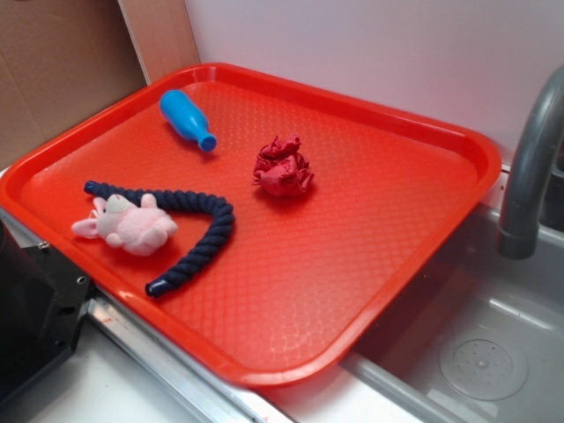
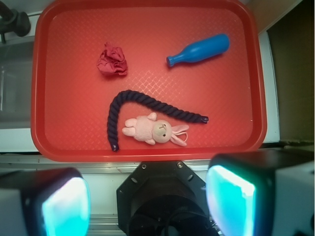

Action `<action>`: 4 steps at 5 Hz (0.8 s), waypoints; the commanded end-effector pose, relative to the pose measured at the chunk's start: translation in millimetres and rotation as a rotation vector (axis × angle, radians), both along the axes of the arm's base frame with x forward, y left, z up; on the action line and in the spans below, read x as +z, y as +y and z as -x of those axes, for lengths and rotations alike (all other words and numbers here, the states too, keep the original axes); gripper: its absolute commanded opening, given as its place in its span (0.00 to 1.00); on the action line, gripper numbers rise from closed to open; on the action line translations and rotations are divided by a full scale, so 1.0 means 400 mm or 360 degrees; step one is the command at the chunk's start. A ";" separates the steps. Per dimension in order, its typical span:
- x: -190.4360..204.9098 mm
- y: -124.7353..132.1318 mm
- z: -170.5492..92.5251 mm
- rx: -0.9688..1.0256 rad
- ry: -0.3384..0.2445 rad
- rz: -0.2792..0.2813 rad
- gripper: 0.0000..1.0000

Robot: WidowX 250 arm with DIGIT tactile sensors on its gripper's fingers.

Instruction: Grab the red paper.

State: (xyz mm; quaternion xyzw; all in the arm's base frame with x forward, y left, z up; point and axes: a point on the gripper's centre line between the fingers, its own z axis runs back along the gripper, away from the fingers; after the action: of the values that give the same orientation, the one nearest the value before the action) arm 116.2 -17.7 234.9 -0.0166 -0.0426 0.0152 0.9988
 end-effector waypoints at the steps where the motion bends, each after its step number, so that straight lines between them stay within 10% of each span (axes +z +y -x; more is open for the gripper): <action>1: 0.000 0.000 0.000 0.0000 0.0000 0.0000 1.00; 4: -0.309 -0.131 -0.297 -0.0256 -0.0237 -0.0100 1.00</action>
State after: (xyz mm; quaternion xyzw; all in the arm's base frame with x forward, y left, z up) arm 226.8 -69.2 94.0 0.0111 -0.0856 -0.0715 0.9937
